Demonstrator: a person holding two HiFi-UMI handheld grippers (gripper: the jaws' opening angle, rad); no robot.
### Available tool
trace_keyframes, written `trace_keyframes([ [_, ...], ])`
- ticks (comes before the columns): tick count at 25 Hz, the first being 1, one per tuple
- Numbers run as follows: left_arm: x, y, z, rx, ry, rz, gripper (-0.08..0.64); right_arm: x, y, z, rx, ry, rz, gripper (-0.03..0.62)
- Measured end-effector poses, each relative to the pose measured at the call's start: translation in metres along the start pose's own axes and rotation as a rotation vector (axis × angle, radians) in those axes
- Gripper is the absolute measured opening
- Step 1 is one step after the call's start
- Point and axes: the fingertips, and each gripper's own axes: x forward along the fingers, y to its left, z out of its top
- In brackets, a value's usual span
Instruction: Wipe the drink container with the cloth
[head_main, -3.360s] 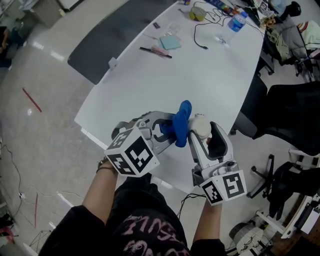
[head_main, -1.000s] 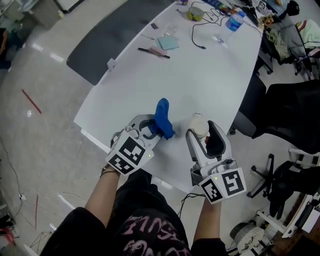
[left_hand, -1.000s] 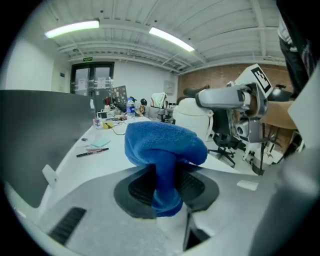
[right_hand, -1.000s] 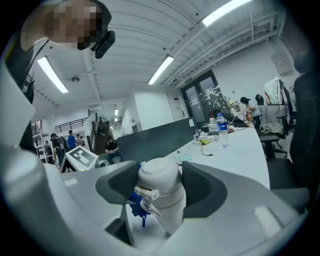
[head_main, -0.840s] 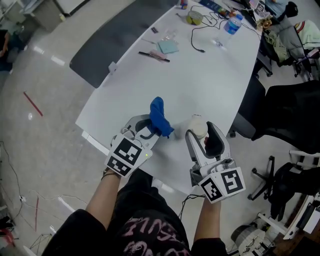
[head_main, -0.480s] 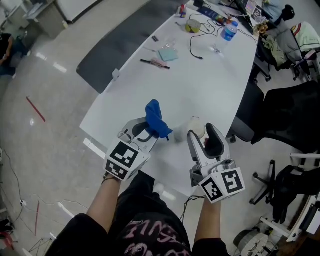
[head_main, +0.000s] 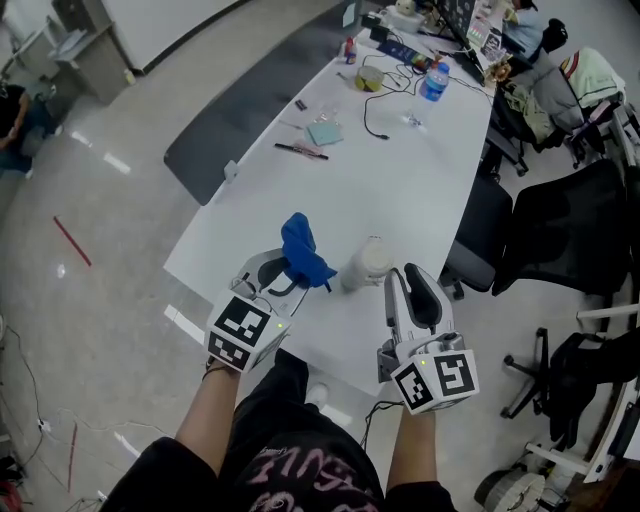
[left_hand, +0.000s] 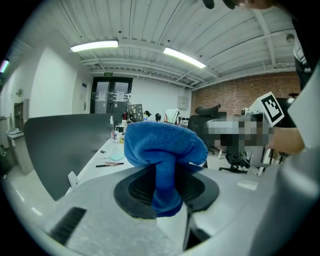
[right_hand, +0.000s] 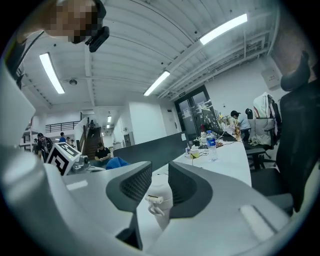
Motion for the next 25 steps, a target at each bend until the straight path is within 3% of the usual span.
trace_keyframes([
  [13,-0.043,-0.025,0.030,0.029,-0.085,0.042,0.097,-0.038,0.013,0.005,-0.024,0.004,-0.067,-0.006],
  [25,-0.081,-0.048,0.057,0.058,-0.168,0.077,0.097,-0.075,0.026,0.018,-0.036,-0.033,-0.068,-0.006],
])
